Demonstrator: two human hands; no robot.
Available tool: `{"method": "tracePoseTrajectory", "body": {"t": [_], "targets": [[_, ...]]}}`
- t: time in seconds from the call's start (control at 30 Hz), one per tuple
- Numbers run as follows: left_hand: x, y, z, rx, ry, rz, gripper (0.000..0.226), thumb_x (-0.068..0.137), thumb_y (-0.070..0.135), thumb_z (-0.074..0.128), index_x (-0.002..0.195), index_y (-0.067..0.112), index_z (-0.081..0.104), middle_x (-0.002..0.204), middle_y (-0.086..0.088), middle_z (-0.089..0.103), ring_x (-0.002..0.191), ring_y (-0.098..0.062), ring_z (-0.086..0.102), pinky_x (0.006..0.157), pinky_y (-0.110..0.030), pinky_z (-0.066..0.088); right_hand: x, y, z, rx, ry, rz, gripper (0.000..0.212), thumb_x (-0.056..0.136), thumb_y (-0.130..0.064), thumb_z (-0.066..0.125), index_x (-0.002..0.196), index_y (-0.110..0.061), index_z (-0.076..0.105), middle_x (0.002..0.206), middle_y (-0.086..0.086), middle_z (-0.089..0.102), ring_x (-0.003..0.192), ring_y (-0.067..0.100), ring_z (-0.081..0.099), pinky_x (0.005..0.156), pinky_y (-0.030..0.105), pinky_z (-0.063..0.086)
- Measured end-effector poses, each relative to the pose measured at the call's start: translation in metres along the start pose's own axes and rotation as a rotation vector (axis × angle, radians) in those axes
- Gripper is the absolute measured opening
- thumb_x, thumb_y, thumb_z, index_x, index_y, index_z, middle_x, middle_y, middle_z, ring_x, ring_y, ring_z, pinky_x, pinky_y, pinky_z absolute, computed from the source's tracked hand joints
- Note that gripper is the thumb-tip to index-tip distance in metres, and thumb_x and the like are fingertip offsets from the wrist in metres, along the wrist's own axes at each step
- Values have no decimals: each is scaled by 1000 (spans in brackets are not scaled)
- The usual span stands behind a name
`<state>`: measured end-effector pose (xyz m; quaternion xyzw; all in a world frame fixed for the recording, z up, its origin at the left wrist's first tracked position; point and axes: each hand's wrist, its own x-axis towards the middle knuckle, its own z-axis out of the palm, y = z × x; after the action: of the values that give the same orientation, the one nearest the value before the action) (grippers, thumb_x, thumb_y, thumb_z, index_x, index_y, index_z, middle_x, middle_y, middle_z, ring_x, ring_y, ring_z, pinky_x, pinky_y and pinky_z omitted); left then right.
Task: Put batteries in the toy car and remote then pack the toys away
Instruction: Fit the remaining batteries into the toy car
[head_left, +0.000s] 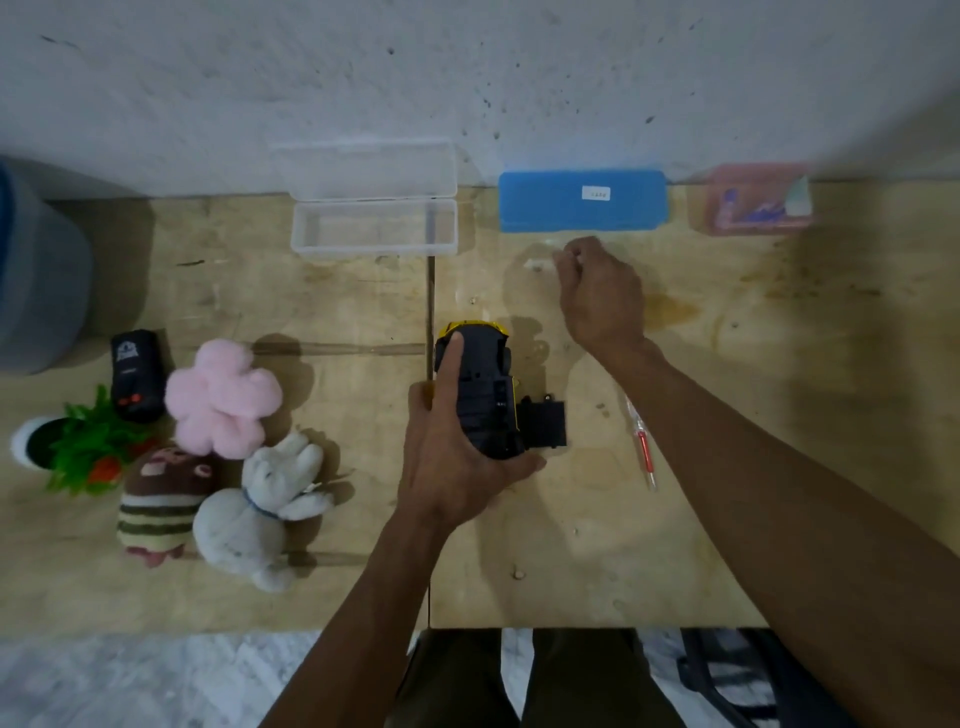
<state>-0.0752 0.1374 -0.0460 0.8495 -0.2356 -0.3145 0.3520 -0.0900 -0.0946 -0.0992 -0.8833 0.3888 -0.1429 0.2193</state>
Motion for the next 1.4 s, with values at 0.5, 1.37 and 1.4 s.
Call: {"method": "tracePoseTrajectory", "body": {"t": [0.5,1.37,1.4], "targets": [[-43,66,-74,-310,-4,281,125,51,9,98,139,49,19,125,51,40,113,31,41,85,4,39,-107,-117,-174,1682,-339,960,33,101,-43,48,110,-13,58,71,-2,60,45,7,44,34,17,31],[-53,126,-79,-360,-114,301,144,45,15,102,155,43,12,144,19,45,124,-1,55,91,-32,58,-106,-122,-242,1424,-293,847,40,96,-48,56,100,-9,68,69,-2,50,53,9,46,34,18,30],[-51,131,-76,-364,-115,302,144,45,14,102,155,42,13,145,17,45,123,-1,55,88,-30,59,-103,-119,-245,1419,-291,840,40,95,-48,57,102,-10,69,70,-3,52,54,9,47,34,18,30]]}}
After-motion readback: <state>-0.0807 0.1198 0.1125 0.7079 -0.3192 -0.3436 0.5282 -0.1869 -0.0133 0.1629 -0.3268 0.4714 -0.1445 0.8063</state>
